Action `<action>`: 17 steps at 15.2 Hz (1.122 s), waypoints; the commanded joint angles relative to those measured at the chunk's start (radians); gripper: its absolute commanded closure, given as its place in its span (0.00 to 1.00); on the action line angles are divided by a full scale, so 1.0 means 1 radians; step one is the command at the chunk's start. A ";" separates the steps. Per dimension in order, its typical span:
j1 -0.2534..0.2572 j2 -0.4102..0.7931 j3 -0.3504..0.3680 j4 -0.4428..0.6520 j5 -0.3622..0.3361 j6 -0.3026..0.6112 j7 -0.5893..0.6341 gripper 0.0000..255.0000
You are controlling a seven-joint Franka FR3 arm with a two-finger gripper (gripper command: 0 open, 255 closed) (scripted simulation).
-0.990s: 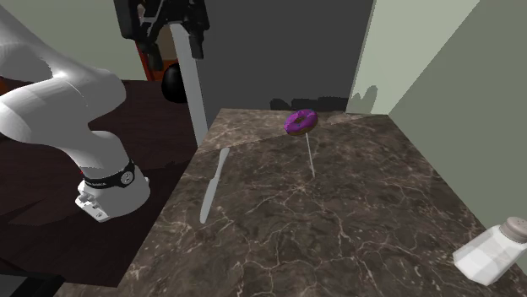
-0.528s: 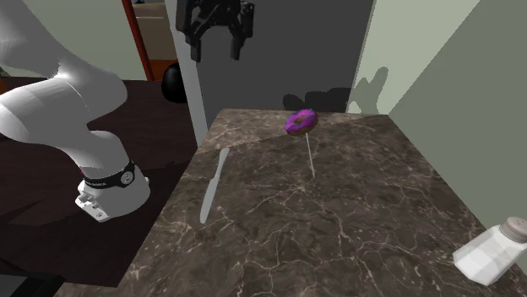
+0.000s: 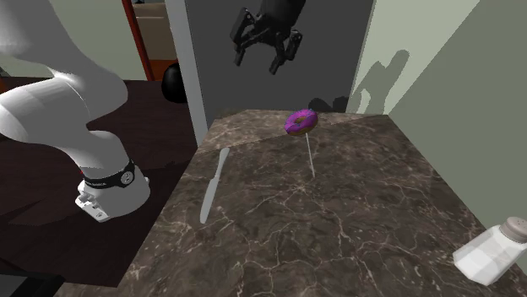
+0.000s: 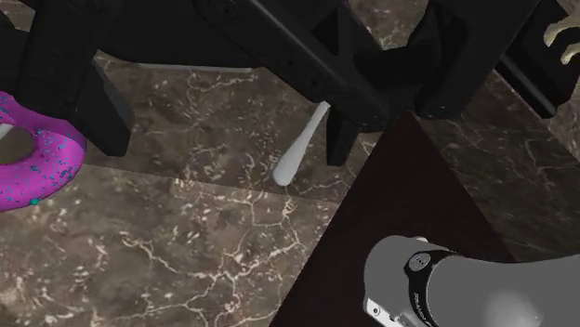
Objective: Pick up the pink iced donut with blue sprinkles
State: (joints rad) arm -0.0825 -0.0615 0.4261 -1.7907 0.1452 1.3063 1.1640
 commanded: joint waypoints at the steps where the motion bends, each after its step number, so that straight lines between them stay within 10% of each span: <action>1: 0.010 0.132 0.022 0.109 0.008 -0.034 0.158 0.00; 14: 0.111 0.834 -0.068 0.746 0.171 -0.174 0.884 0.00; 17: 0.111 0.845 -0.072 0.733 0.170 -0.153 0.883 0.00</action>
State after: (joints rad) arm 0.0270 0.7718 0.3561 -1.0651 0.3141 1.1501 2.0404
